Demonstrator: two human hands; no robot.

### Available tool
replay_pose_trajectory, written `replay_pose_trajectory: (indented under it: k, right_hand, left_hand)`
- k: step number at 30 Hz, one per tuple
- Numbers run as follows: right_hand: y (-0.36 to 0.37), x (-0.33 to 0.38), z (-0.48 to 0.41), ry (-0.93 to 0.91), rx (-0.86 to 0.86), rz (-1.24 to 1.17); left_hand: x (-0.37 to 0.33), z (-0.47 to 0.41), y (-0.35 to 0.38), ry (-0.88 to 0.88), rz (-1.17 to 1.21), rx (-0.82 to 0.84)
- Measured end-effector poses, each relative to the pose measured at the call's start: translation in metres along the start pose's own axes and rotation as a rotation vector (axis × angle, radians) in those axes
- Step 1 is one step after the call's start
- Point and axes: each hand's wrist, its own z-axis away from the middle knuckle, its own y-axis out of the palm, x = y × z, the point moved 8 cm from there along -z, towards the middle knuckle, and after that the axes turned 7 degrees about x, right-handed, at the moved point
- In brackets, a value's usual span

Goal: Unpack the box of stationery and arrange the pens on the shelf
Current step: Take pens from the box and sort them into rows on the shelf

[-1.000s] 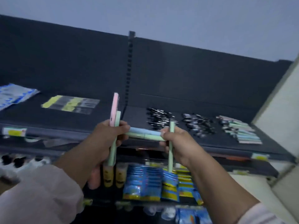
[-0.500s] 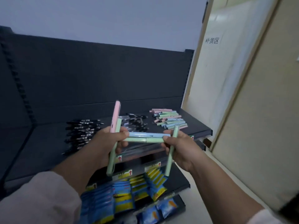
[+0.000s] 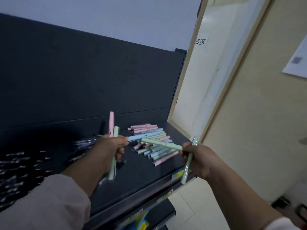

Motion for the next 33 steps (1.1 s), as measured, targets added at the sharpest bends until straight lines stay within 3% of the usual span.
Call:
replay_pose_trajectory:
  k: [6, 12, 21, 26, 29, 33]
  right_hand:
    - [-0.022, 0.015, -0.050, 0.040, -0.083, -0.147]
    - [-0.027, 0.022, -0.107, 0.085, -0.050, -0.180]
    - [-0.030, 0.048, -0.190, 0.128, 0.145, -0.100]
    - [-0.024, 0.061, -0.226, 0.185, 0.257, -0.130]
    - [-0.006, 0.058, -0.233, 0.255, 0.352, -0.206]
    - [0.022, 0.050, -0.223, 0.311, 0.545, -0.037]
  left_hand:
    - [-0.006, -0.061, 0.014, 0.002, -0.087, -0.064]
    - [-0.002, -0.103, 0.026, 0.009, -0.136, -0.149]
    - [0.010, -0.146, 0.054, -0.051, -0.248, -0.248]
    - [-0.015, -0.155, 0.062, 0.107, -0.240, -0.457]
    - [-0.013, -0.159, 0.092, 0.074, -0.102, -0.371]
    - [-0.006, -0.158, 0.130, 0.053, -0.008, -0.292]
